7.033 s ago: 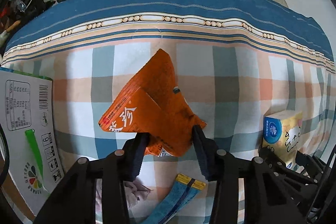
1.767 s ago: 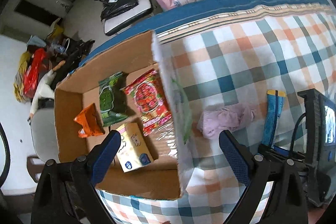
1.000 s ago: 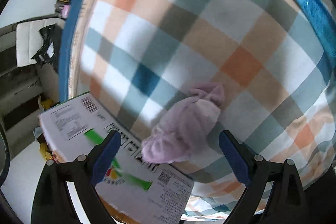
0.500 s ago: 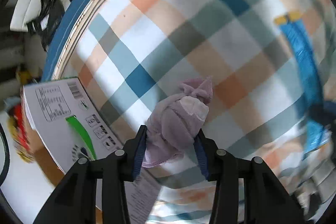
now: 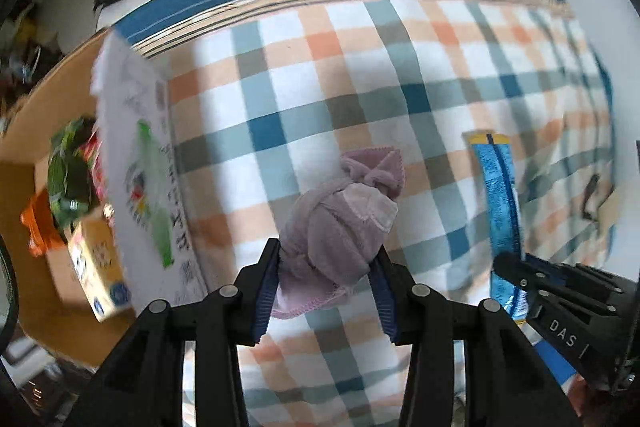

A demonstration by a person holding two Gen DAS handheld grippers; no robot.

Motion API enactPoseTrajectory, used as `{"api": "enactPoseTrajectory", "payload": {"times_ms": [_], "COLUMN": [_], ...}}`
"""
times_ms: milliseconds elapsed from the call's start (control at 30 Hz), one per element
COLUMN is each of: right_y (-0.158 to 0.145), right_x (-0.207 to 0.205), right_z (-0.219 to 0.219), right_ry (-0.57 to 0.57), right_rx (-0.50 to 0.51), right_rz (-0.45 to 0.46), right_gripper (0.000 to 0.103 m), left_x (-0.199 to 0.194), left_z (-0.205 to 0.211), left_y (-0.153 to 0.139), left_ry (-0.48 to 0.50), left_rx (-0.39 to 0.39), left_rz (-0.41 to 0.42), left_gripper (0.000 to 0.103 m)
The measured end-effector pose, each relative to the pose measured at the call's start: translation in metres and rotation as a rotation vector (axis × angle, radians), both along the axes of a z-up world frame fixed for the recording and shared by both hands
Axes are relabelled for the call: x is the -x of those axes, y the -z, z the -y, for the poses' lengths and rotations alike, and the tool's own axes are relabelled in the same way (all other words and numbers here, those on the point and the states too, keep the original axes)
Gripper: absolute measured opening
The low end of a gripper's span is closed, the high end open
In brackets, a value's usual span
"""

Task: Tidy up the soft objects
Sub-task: 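Carry the blue packet and lilac cloth into the box and release both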

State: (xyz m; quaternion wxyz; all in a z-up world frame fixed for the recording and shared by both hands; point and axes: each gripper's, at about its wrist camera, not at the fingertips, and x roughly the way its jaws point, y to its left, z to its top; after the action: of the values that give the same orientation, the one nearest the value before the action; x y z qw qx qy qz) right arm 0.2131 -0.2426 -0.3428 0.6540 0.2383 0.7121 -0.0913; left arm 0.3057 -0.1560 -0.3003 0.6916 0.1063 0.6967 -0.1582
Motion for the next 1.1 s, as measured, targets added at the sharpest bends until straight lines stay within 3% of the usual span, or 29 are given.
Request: {"api": "enactPoseTrajectory", "payload": {"times_ms": [133, 333, 500, 633, 867, 1100], "right_y": [-0.03, -0.087, -0.124, -0.14, -0.144, -0.11], "right_x": [-0.001, -0.015, -0.027, -0.036, -0.049, -0.075], "right_z": [-0.023, -0.086, -0.147, -0.197, -0.261, -0.296], "right_ry": [-0.047, -0.147, -0.213, -0.249, -0.287, -0.27], "right_rx": [-0.017, -0.041, -0.047, -0.057, -0.044, 0.01], "right_rz": [0.057, 0.167, 0.228, 0.252, 0.249, 0.195], "right_gripper": [0.017, 0.017, 0.017, 0.017, 0.017, 0.017], "left_x": [0.007, 0.015, 0.021, 0.024, 0.013, -0.008], "left_z": [-0.028, -0.085, -0.147, -0.193, -0.265, -0.304], "left_y": [-0.027, -0.083, -0.124, -0.14, -0.134, -0.08], "left_ry": [-0.066, -0.131, -0.16, -0.18, -0.223, -0.243], "left_rx": [0.055, 0.109, 0.101, 0.086, 0.071, 0.036], "left_rz": [0.017, 0.109, 0.197, 0.229, 0.206, 0.092], "left_gripper": [0.04, 0.04, 0.04, 0.04, 0.04, 0.04]}}
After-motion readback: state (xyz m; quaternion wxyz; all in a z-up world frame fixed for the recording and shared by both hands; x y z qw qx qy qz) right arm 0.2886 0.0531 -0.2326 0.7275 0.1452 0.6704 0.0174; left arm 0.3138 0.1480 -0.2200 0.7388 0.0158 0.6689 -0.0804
